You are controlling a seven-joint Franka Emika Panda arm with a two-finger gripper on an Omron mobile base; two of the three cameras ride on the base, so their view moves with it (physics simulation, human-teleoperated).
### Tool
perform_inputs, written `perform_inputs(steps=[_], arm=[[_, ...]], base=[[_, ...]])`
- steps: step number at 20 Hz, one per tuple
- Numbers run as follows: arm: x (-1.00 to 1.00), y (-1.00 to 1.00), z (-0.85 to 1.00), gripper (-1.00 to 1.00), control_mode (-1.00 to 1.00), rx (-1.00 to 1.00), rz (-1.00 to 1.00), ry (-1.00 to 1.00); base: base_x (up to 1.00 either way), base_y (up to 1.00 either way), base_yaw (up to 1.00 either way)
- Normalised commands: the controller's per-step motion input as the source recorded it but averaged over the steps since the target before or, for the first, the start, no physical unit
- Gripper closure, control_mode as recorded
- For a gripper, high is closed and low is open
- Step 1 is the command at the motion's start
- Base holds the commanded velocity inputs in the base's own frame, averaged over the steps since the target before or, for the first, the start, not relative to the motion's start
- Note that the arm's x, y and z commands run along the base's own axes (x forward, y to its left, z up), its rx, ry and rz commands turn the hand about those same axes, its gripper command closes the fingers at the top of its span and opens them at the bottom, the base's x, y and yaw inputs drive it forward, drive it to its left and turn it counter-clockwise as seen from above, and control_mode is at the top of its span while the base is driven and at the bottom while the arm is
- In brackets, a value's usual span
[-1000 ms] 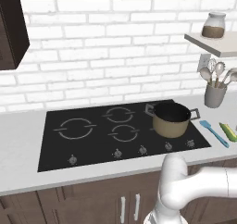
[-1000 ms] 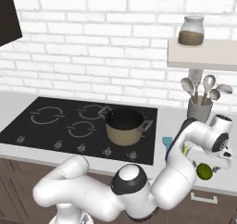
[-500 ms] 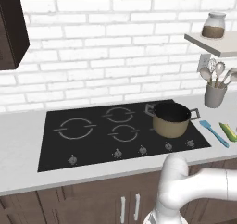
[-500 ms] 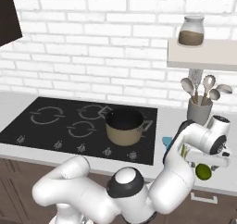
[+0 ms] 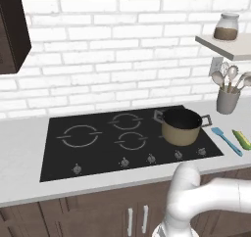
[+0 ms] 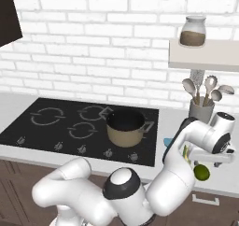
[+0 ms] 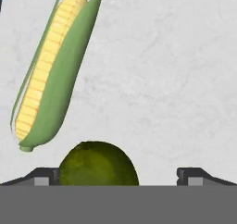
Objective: Put the corn and lime in the pot. Retrieve the spatula and lightly stir the vegetables in the pot.
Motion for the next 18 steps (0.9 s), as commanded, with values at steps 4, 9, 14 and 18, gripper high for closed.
perform_inputs(steps=[4, 9, 14, 18], arm=[[-0.23, 0.04, 0.00, -1.00, -1.00, -0.01, 0.11, 0.00], [-0.37, 0.05, 0.00, -1.00, -1.00, -0.04, 0.13, -0.03], [-0.27, 0.29, 0.00, -1.00, -1.00, 0.00, 0.22, 0.00], [-0.03, 0.48, 0.00, -1.00, -1.00, 0.00, 0.24, -0.02]], base=[[0.00, 0.00, 0.00], [0.00, 0.00, 0.00], [0.00, 0.00, 0.00], [0.00, 0.00, 0.00]])
